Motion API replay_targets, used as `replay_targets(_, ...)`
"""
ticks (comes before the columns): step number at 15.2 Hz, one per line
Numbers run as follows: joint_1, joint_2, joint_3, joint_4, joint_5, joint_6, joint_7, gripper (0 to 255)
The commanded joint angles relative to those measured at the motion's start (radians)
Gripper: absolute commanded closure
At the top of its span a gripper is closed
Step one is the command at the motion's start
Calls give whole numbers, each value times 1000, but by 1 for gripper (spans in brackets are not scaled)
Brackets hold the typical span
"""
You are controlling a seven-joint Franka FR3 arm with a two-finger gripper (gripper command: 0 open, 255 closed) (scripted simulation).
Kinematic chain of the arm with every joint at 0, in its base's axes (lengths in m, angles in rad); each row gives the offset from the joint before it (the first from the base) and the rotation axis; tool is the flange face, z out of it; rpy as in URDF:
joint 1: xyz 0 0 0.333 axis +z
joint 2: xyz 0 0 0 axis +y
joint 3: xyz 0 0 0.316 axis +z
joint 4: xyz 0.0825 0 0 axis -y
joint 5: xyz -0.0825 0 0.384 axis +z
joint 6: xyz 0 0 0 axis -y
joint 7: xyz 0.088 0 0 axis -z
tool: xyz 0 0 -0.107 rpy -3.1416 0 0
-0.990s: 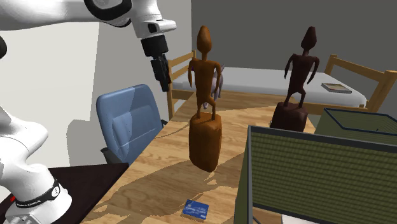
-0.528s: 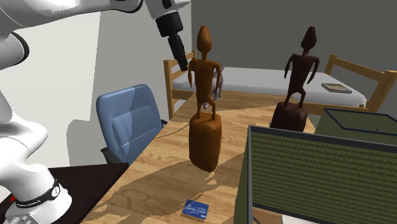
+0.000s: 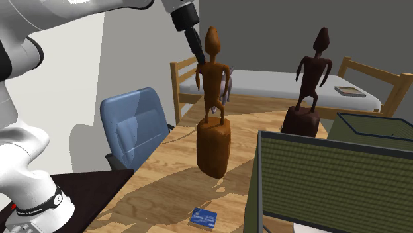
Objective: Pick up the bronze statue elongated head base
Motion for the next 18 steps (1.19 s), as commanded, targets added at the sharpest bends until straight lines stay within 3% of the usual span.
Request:
replay_targets(1, -3, -18, -1, -52, 3, 36, 2, 0)
replay_targets(3, -6, -41, -3, -120, 8, 81, 3, 0)
replay_targets(5, -6, -41, -3, -120, 8, 81, 3, 0)
replay_targets(6, -7, -41, -3, -120, 8, 81, 2, 255)
replay_targets(15, -6, -41, -3, -120, 8, 81, 3, 255)
replay_targets(18, -2, -13, -1, -40, 3, 28, 1, 255)
